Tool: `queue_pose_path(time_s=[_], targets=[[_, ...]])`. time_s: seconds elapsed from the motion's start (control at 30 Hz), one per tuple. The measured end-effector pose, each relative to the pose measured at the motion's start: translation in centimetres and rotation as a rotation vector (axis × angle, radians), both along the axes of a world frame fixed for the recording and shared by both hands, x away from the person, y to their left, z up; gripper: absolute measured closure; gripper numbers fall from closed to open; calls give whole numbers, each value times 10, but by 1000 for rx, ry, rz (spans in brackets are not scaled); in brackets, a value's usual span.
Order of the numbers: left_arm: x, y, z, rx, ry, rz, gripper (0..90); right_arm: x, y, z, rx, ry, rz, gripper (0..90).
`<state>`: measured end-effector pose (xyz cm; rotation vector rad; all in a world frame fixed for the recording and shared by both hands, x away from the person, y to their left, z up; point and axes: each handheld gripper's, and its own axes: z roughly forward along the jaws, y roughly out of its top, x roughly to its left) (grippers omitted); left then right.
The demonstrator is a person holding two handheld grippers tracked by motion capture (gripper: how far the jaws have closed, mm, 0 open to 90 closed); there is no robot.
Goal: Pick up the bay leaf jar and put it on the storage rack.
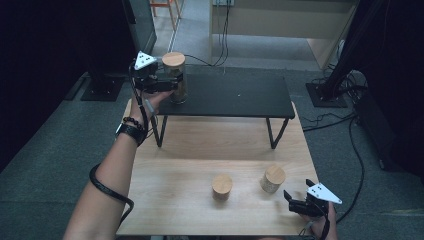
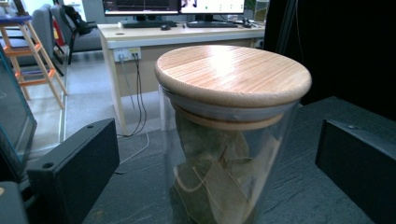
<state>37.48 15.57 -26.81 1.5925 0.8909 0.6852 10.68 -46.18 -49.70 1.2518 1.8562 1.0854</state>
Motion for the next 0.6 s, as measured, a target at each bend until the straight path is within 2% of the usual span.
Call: queue_pose_path(time_s=[0.33, 0.6], targets=[[-14, 7, -4, -5, -5, 14, 0, 0, 1, 0, -3, -1, -4, 28], [-26, 9, -8, -4, -23, -15, 0, 0, 2, 0, -5, 1, -8, 28]])
